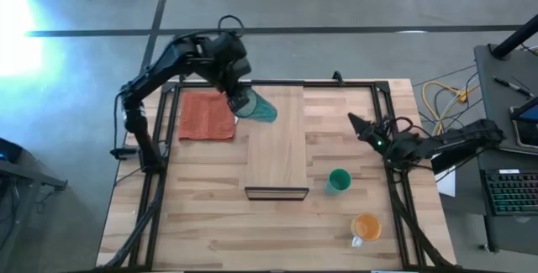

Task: Stack small to large cups/mugs on shelf
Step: Put the blue cup on the shelf

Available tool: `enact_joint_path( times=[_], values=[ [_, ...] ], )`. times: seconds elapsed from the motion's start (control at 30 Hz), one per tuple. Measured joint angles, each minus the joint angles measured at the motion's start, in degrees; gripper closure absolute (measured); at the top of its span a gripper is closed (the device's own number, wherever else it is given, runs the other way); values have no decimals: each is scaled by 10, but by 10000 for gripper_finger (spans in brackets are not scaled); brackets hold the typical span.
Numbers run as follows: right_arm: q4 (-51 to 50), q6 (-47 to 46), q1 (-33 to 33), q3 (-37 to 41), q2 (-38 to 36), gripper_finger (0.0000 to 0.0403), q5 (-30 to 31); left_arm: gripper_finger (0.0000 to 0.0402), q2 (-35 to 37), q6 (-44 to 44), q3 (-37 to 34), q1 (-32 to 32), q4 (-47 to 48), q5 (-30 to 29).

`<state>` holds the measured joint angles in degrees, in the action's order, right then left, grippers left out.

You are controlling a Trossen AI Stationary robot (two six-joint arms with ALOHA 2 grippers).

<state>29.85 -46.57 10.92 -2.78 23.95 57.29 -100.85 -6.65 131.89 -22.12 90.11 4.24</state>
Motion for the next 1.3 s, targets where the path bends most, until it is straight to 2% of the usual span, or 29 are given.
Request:
enact_joint_path(
  times=[0.17,0.27,0.4,0.47,0.6,0.8,1.1,1.2,1.3],
  values=[
    [1,42,-1,-66,1,298,-4,402,-36,20,24,-4,0,2],
    [-15,116,-15,-117,8,306,-75,402,-47,30,30,-14,-6,6],
    [-150,121,-37,-210,51,355,-97,402,-57,42,32,-32,-12,13],
    [-244,116,-53,-258,89,384,-95,402,-58,44,30,-42,-15,14],
    [-340,76,-93,-334,181,394,-141,402,-62,53,31,-50,-25,15],
    [-340,55,-175,-417,337,395,-276,402,-72,68,30,-53,-31,18],
    [-343,81,-261,-551,510,395,-485,401,-72,83,29,-58,-61,17],
    [-358,94,-273,-596,562,395,-516,401,-78,89,30,-60,-61,16],
    [-397,109,-275,-641,606,395,-516,401,-87,90,30,-61,-60,15]
  ],
)
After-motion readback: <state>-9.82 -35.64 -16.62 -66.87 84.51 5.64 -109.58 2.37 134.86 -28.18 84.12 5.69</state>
